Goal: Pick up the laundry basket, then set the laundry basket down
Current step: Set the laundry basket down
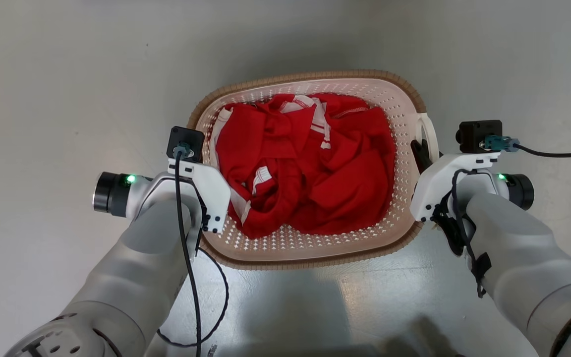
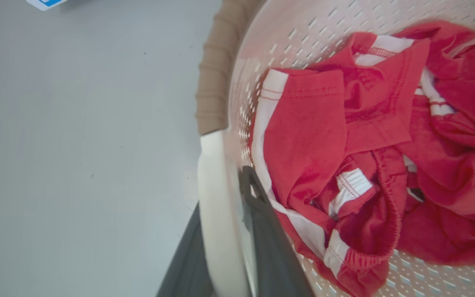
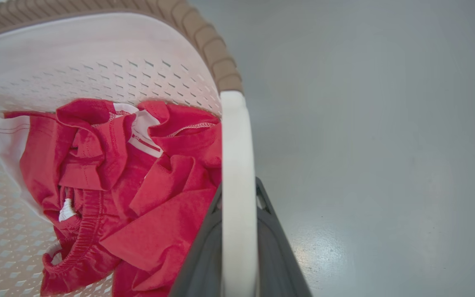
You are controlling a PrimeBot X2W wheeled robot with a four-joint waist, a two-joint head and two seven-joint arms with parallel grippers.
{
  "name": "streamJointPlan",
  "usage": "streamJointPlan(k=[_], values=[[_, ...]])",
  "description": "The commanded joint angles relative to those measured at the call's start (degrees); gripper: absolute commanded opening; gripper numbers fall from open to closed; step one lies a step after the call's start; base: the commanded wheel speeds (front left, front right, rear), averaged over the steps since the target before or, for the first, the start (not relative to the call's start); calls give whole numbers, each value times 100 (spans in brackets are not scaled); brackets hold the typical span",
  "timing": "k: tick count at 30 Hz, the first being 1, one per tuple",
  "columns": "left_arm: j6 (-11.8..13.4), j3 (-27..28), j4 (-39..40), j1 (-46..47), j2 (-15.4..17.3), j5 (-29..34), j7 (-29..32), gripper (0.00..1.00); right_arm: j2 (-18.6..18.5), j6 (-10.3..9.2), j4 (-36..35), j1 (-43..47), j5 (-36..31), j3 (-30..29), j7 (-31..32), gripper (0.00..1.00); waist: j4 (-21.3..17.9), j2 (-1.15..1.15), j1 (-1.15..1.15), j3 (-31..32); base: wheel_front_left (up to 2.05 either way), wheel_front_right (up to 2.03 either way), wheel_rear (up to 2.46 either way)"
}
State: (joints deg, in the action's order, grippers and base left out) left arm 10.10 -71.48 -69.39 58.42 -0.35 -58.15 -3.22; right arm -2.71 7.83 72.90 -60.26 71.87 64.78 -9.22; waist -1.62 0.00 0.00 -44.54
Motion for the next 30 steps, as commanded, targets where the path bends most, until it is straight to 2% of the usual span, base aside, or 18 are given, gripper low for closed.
streamJointPlan(k=[1, 15, 22, 23, 24, 25, 26, 30], values=[[179, -17, -172, -35, 322, 90, -2, 0, -215, -34, 105, 35, -33, -83, -209, 0, -5, 0, 0, -57, 0, 0, 0], [248, -58, -181, 86, 322, 121, -122, 0, -219, -34, 105, -65, -208, -259, -305, 0, -18, 0, 0, -346, 0, 0, 0], [182, -63, -223, 113, 322, 116, -207, 0, -200, -34, 105, -34, -275, -361, -300, 0, -30, 0, 0, -412, 0, 0, 0], [149, -65, -223, 117, 322, 119, -231, 0, -194, -34, 105, -34, -286, -376, -301, 22, -31, 0, 0, -422, 0, 0, 0], [117, -69, -223, 122, 322, 127, -237, 42, -185, -34, 105, -28, -292, -392, -290, 51, -29, 0, 0, -433, 0, 0, 0], [117, -69, -223, 122, 322, 127, -237, 42, -185, -34, 105, -28, -292, -392, -290, 51, -29, 0, 0, -433, 0, 0, 0], [101, -70, -220, 129, 322, 126, -260, 100, -176, -34, 105, -25, -296, -410, -282, 100, -26, 0, 0, -444, 0, 0, 0], [17, -73, -181, 122, 322, 83, -297, 100, -130, -34, 105, -30, -384, -438, -307, 100, -5, 0, 0, -449, 0, 0, 0]])
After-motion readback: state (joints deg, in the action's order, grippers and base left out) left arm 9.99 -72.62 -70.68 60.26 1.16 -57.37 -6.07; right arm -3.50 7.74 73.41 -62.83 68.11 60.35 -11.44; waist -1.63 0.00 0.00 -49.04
